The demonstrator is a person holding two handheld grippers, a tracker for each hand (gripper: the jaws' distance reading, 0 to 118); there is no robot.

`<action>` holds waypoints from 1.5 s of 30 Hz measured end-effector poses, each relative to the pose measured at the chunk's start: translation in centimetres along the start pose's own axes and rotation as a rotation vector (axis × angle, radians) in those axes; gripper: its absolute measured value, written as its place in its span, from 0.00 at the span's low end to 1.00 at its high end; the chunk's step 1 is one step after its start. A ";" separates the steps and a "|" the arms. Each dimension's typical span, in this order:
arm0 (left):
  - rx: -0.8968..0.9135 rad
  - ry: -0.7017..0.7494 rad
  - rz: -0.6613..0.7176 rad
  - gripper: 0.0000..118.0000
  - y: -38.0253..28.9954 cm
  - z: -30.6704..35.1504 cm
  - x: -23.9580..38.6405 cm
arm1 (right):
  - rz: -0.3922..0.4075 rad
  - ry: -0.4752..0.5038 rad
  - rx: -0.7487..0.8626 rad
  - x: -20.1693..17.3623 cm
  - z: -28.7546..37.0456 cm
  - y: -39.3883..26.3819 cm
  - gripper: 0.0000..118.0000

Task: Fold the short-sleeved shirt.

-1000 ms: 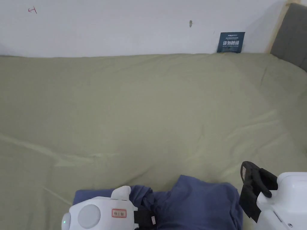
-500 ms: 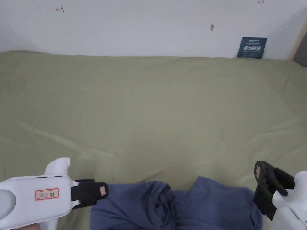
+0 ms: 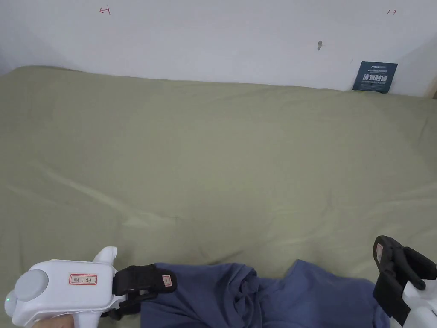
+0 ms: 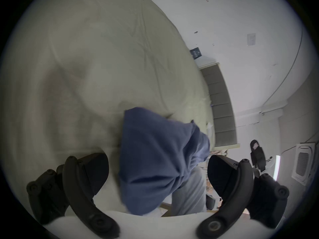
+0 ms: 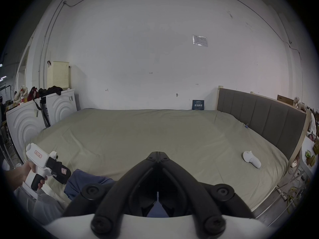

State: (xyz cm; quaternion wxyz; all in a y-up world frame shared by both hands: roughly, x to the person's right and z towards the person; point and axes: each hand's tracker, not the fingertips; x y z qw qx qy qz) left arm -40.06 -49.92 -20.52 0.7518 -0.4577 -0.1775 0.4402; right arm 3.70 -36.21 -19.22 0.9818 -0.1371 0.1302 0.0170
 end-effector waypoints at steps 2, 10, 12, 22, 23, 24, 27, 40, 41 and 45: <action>0.013 -0.083 0.036 0.98 1.5 -0.5 -2.0 | 0.000 -0.006 0.002 0.2 0.0 0.0 0.02; 0.005 0.008 0.074 0.12 0.1 -1.8 -1.6 | -0.006 -0.026 0.010 1.2 1.0 0.2 0.02; 0.045 0.043 0.043 0.10 -0.2 -0.5 -0.9 | -0.006 -0.027 0.016 1.6 1.1 0.5 0.02; 0.196 0.291 -0.029 0.09 -1.2 10.9 4.7 | -0.031 -0.017 0.081 2.0 1.3 1.7 0.02; 0.204 0.341 -0.043 0.09 -1.3 12.0 5.5 | -0.033 -0.011 0.083 1.9 1.2 1.7 0.02; 0.206 0.433 -0.089 0.09 -1.5 12.4 6.7 | -0.037 -0.006 0.084 1.8 1.1 1.7 0.02; 0.151 0.509 -0.152 0.09 -0.9 11.7 9.6 | -0.056 0.008 0.083 1.6 1.0 1.4 0.02; -0.027 0.706 -0.470 0.09 -3.6 -4.5 22.8 | -0.096 -0.003 0.113 3.3 3.2 2.1 0.02; -0.033 0.706 -0.457 0.10 -4.0 -6.6 23.2 | -0.097 -0.006 0.116 3.4 3.3 2.1 0.02; -0.042 0.657 -0.551 0.98 -5.0 -13.8 23.7 | -0.108 -0.014 0.111 4.2 3.6 1.8 0.02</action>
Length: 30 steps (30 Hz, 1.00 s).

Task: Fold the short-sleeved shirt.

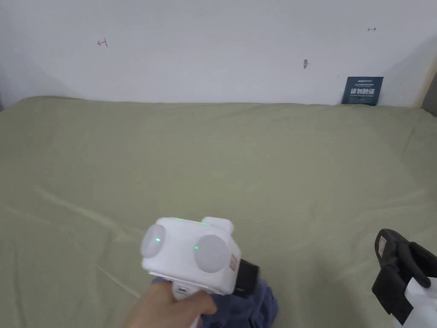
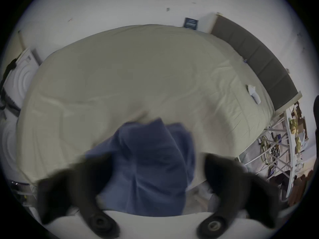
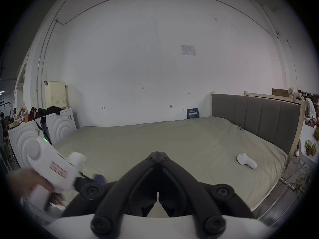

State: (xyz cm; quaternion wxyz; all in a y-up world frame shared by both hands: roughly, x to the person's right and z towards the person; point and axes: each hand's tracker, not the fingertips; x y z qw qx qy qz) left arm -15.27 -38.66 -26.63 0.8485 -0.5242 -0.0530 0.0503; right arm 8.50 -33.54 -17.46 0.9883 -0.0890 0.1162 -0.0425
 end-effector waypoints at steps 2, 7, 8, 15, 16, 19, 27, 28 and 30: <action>0.075 -0.056 0.003 0.93 0.1 -1.3 1.8 | -0.003 -0.010 -0.020 0.5 0.1 -0.1 0.02; 0.029 -0.259 0.136 0.87 0.4 0.5 -0.4 | -0.012 -0.048 -0.031 1.8 0.3 -0.6 0.02; 0.035 -0.280 0.186 0.72 0.1 1.0 -1.9 | -0.027 -0.055 -0.032 2.0 0.2 -0.6 0.02; 0.060 -0.468 0.349 0.00 -2.8 -0.6 -9.6 | -0.051 -0.053 -0.057 2.3 -0.9 -1.2 0.02; 0.041 -0.467 0.338 0.00 -3.4 -1.7 -9.8 | -0.052 -0.051 -0.061 2.3 -1.0 -1.3 0.02; -0.040 -0.596 0.378 0.00 -4.7 -6.3 -9.0 | -0.049 -0.047 -0.089 2.0 -1.3 -1.8 0.02; -0.016 -0.629 0.388 0.00 -5.9 -8.6 -8.1 | -0.087 0.049 -0.258 1.7 -2.6 -3.9 0.02; 0.000 -0.625 0.367 0.00 -6.0 -7.2 -8.4 | -0.107 0.089 -0.299 1.4 -3.2 -4.3 0.02; 0.047 -0.592 0.322 0.00 -6.1 -4.4 -9.6 | -0.156 0.191 -0.390 0.7 -4.5 -5.2 0.02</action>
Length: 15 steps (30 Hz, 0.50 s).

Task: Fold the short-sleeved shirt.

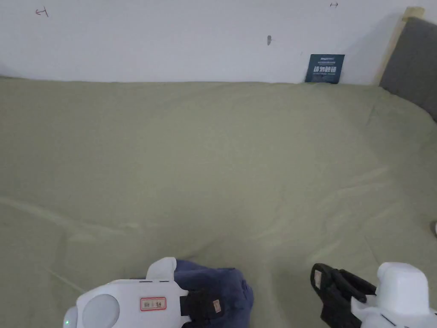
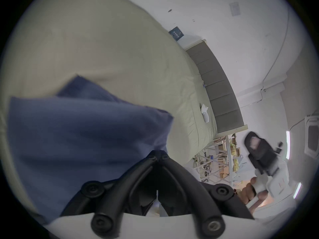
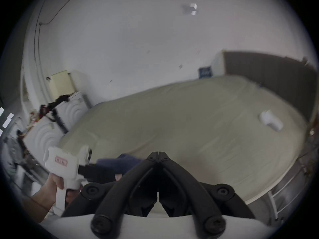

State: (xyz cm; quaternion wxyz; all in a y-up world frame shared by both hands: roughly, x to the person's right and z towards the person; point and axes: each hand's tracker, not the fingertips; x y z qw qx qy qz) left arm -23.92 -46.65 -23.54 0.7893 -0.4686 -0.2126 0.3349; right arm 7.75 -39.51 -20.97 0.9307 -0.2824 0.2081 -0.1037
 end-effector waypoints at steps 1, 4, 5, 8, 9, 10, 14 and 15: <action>0.016 0.005 -0.015 0.00 0.0 1.6 0.1 | -0.032 0.073 -0.059 -0.2 -1.2 -0.3 0.02; 0.067 0.065 -0.030 0.00 0.1 6.3 -1.0 | -0.171 0.295 -0.227 -0.8 -5.9 -1.4 0.02; 0.081 0.099 -0.045 0.00 0.1 7.7 -1.5 | -0.233 0.375 -0.279 -0.8 -7.8 -1.9 0.02; 0.103 0.200 -0.030 0.00 0.4 10.6 -4.1 | -0.329 0.512 -0.419 -0.9 -13.1 -3.1 0.02; 0.105 0.220 -0.016 0.00 0.4 11.2 -5.0 | -0.345 0.537 -0.451 -0.8 -14.3 -3.5 0.02; 0.104 0.246 0.009 0.00 0.4 11.7 -6.0 | -0.358 0.562 -0.475 -0.6 -15.5 -3.9 0.02; 0.075 0.265 0.037 0.00 0.4 12.6 -9.2 | -0.444 0.538 -0.546 2.2 -18.9 -6.1 0.02; 0.071 0.258 0.050 0.00 0.5 12.5 -10.0 | -0.479 0.557 -0.566 3.2 -19.5 -6.7 0.02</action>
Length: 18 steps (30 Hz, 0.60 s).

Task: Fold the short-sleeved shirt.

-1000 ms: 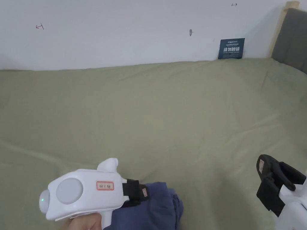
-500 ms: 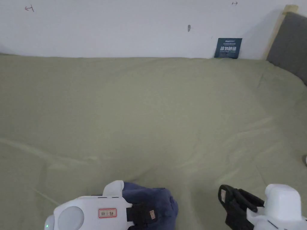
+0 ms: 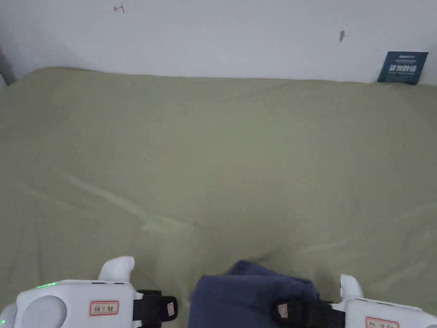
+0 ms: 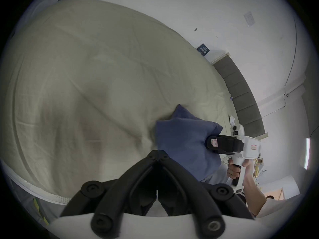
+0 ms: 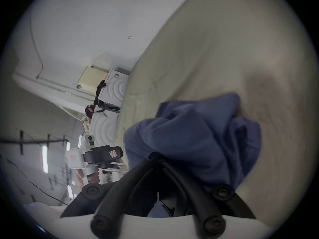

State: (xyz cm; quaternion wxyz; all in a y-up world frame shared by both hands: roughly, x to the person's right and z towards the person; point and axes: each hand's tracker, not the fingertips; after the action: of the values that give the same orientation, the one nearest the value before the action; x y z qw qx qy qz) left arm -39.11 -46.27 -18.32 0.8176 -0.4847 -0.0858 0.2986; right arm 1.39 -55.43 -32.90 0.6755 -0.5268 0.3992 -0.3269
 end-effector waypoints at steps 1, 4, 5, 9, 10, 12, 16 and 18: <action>-0.008 -0.018 0.013 0.00 0.2 -0.3 -0.7 | -0.059 0.047 -0.008 1.3 0.1 -0.1 0.02; -0.049 -0.162 0.045 0.13 0.6 -1.4 -2.2 | -0.169 0.164 0.010 3.0 0.3 0.0 0.02; -0.065 -0.217 0.050 0.58 0.7 -2.2 -2.6 | -0.147 0.148 0.016 3.2 0.4 -0.1 0.02; -0.138 -0.351 0.110 1.00 1.1 -4.9 -2.3 | -0.158 0.180 0.014 3.2 0.2 -0.3 0.02; -0.132 -0.337 0.110 1.00 1.2 -5.7 -2.1 | -0.169 0.188 0.012 3.4 0.2 -0.3 0.02; -0.110 -0.377 0.090 1.00 1.4 -6.1 -1.2 | -0.173 0.198 0.009 3.5 0.3 -0.2 0.02; -0.176 -0.510 0.160 0.92 1.8 -9.5 -1.6 | -0.179 0.195 0.014 2.5 0.4 -0.3 0.02; -0.147 -0.500 0.114 0.78 1.4 -10.1 -1.1 | -0.167 0.177 0.018 1.9 0.6 -0.1 0.02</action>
State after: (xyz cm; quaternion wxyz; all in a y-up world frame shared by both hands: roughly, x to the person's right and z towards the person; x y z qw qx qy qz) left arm -36.17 -53.91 -24.56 0.7156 -0.4579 -0.2788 0.4477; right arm 2.79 -56.81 -33.09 0.6126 -0.5213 0.4093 -0.4307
